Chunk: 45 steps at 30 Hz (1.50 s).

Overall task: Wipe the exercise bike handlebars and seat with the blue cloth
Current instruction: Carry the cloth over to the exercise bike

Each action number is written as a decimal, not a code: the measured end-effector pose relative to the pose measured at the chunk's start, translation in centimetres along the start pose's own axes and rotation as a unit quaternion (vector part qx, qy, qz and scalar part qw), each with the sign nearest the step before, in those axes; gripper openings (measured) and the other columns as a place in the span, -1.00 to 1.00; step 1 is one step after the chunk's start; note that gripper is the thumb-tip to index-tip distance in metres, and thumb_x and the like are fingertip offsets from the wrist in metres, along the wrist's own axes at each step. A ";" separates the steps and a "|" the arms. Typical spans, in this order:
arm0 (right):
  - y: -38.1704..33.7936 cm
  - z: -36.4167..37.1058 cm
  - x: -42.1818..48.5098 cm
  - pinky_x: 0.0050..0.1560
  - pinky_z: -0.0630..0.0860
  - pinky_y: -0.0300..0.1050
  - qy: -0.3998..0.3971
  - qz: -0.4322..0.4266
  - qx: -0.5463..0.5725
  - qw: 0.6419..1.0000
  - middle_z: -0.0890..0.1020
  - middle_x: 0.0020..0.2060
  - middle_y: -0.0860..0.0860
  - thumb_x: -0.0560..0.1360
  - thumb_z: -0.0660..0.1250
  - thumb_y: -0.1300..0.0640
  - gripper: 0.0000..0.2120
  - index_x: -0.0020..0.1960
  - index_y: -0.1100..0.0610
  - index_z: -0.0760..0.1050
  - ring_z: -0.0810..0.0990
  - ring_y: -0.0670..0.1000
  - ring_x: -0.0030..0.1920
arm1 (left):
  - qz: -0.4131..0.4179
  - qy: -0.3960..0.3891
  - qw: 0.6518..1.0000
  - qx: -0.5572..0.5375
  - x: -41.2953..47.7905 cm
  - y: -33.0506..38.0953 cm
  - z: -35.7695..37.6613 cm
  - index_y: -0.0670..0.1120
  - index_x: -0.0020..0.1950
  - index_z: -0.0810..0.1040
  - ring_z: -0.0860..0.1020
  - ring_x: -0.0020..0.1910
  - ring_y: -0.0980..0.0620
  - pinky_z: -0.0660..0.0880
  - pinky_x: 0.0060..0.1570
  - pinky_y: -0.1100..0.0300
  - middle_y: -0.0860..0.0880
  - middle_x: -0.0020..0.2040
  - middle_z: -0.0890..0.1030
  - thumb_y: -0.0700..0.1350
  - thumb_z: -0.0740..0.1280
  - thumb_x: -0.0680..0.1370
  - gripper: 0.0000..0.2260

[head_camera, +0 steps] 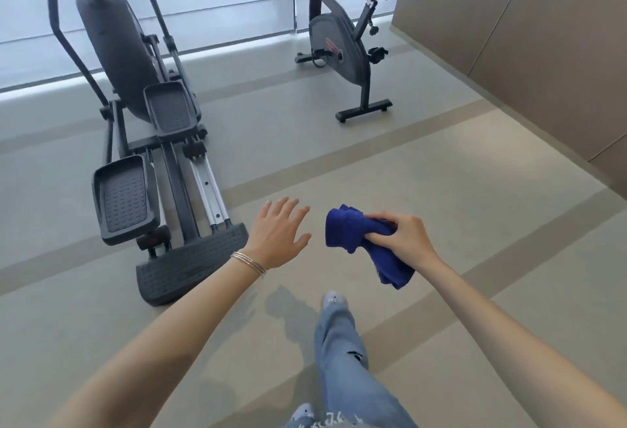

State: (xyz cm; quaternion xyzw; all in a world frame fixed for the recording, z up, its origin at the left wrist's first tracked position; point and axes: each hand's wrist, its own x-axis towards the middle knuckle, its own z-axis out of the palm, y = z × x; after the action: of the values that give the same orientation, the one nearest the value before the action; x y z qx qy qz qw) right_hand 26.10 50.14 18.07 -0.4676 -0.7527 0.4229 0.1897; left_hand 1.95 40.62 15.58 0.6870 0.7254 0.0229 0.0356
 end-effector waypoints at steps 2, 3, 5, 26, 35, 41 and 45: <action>0.1 -0.3 3.4 0.00 0.49 -0.28 -0.003 -0.001 -0.002 1.000 0.69 -0.09 -0.10 0.32 0.44 0.21 -0.68 0.03 -0.07 0.62 0.63 -0.15 -0.05 | -0.003 -0.003 1.000 -0.005 2.8 -1.3 0.2 -0.02 0.47 0.18 0.14 0.47 -0.13 0.05 0.45 -0.09 -0.10 0.48 0.25 0.16 0.12 0.56 -0.48; 0.1 -0.5 5.1 0.01 0.49 -0.27 -0.003 -0.001 -0.001 1.000 0.69 -0.10 -0.10 0.32 0.44 0.21 -0.68 0.03 -0.07 0.61 0.63 -0.15 -0.05 | -0.005 -0.006 1.000 -0.006 4.3 -1.9 0.2 -0.02 0.47 0.18 0.14 0.47 -0.13 0.04 0.45 -0.09 -0.10 0.48 0.25 0.15 0.12 0.56 -0.48; 0.0 -0.9 8.7 0.00 0.49 -0.26 -0.004 0.000 0.003 1.000 0.69 -0.11 -0.10 0.33 0.44 0.21 -0.68 0.02 -0.08 0.61 0.63 -0.14 -0.06 | -0.010 -0.005 1.000 -0.003 7.4 -3.2 0.0 -0.02 0.47 0.18 0.13 0.47 -0.12 0.04 0.45 -0.09 -0.09 0.48 0.25 0.15 0.11 0.56 -0.48; -1.4 -5.8 43.3 0.05 0.52 -0.19 -0.028 -0.001 0.018 0.999 0.69 -0.08 -0.10 0.33 0.45 0.20 -0.69 0.03 -0.09 0.62 0.62 -0.13 -0.03 | -0.009 -0.005 1.000 -0.009 39.4 -15.1 -1.9 -0.01 0.47 0.17 0.15 0.47 -0.14 0.03 0.44 -0.08 -0.09 0.48 0.26 0.16 0.12 0.56 -0.48; -5.9 -5.3 59.7 0.10 0.53 -0.12 0.006 -0.012 0.018 1.000 0.68 -0.03 -0.08 0.34 0.45 0.19 -0.68 0.04 -0.09 0.61 0.61 -0.10 0.00 | 0.026 0.023 0.999 0.000 54.9 -25.5 -5.3 -0.04 0.46 0.21 0.18 0.45 -0.17 0.09 0.42 -0.09 -0.13 0.46 0.29 0.15 0.11 0.55 -0.48; -8.9 -4.8 69.4 0.09 0.53 -0.12 0.039 -0.021 0.027 0.999 0.67 -0.03 -0.08 0.33 0.45 0.18 -0.67 0.05 -0.10 0.60 0.61 -0.09 0.01 | 0.051 0.030 0.998 0.001 63.7 -31.5 -7.5 -0.06 0.44 0.25 0.21 0.44 -0.19 0.11 0.41 -0.11 -0.14 0.43 0.32 0.12 0.18 0.54 -0.49; -9.6 -4.7 74.4 0.10 0.51 -0.14 0.042 -0.015 0.023 0.999 0.67 -0.02 -0.08 0.33 0.45 0.19 -0.66 0.05 -0.09 0.60 0.60 -0.10 0.02 | 0.055 0.029 0.998 0.002 68.0 -34.4 -7.7 -0.05 0.44 0.25 0.21 0.44 -0.19 0.11 0.41 -0.12 -0.14 0.44 0.33 0.16 0.10 0.54 -0.48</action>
State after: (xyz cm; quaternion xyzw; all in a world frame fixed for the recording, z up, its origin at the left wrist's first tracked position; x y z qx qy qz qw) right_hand -12.35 114.65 20.38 -0.4696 -0.7408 0.4169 0.2383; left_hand -36.59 106.78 19.04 0.7251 0.6871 0.0438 0.0117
